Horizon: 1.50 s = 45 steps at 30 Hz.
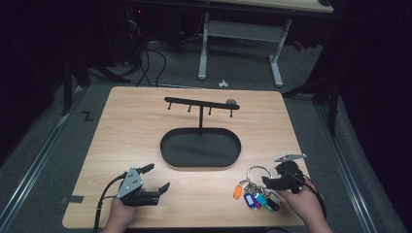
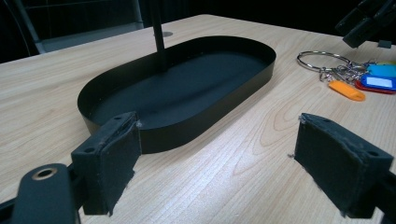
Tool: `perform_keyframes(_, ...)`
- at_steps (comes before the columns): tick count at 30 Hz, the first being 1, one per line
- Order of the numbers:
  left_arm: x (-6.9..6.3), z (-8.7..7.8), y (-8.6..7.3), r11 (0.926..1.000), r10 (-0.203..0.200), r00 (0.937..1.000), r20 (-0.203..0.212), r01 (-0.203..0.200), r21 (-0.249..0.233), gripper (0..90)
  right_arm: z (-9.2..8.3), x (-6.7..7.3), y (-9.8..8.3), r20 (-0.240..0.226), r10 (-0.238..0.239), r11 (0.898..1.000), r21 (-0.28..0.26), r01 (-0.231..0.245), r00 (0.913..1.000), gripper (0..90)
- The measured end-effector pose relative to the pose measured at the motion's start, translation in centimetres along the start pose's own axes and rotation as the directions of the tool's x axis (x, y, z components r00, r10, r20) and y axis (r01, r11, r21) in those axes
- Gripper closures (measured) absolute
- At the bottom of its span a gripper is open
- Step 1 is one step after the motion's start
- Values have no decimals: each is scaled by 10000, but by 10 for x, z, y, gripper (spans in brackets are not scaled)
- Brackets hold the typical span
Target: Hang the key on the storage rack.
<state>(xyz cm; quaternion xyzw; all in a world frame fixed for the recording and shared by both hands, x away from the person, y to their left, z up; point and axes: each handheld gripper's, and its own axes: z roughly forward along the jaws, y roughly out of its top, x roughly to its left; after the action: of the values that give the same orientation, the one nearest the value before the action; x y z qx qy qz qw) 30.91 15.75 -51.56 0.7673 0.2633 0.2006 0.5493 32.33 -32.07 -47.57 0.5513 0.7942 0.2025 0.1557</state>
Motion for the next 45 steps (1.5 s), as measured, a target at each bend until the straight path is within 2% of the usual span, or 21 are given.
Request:
perform_keyframes(3,0,0,0,10000,26,10000,10,-26,14,150,0,0,3,-42,-27,9999,161,27,10000,243)
perform_keyframes(8,0,-1,0,10000,24,10000,27,-24,32,150,0,0,12,-157,-448,9969,633,457,9989,311)
perform_keyframes(16,-1,0,-1,9999,27,10000,31,-27,100,150,6,-2,25,-325,-815,9816,1706,858,9961,362)
perform_keyframes(20,0,0,-1,10000,19,10000,27,-19,69,150,9,-3,29,-348,-952,9770,1885,1001,9949,386)
perform_keyframes(22,-1,0,-1,10000,39,10000,41,-39,87,150,12,-4,34,-297,-1149,9692,2158,1187,9929,406)
perform_keyframes(24,-1,0,-1,9999,80,10000,59,-81,105,150,14,-4,36,-383,-1186,9676,2198,1241,9922,414)
perform_keyframes(28,-2,-2,-1,9999,119,9999,88,-120,112,150,19,-3,47,-424,-1504,9534,2581,1563,9877,441)
perform_keyframes(32,-2,-4,-1,9998,140,9998,118,-142,156,150,22,-4,52,-455,-1640,9466,2738,1702,9854,444)
perform_keyframes(35,-1,-6,-2,9999,76,10000,55,-77,95,150,26,-5,57,-614,-1624,9392,2965,1733,9848,484)
perform_keyframes(39,-1,-7,-2,9999,95,9999,36,-95,116,149,30,-7,61,-629,-1508,9355,3136,1630,9866,520)
perform_keyframes(41,-2,-8,-2,9999,78,9999,73,-80,150,150,34,-11,64,-753,-1308,9347,3232,1482,9886,544)
perform_keyframes(43,-3,-11,-2,9998,208,9998,57,-208,77,150,39,-12,67,-807,-1301,9296,3367,1499,9882,556)
perform_keyframes(44,-3,-12,-1,9997,257,9997,53,-257,47,149,44,-13,70,-799,-1490,9196,3552,1678,9856,578)
perform_keyframes(45,-2,-12,-1,9998,200,9998,14,-200,22,149,44,-13,70,-799,-1490,9196,3552,1678,9856,578)
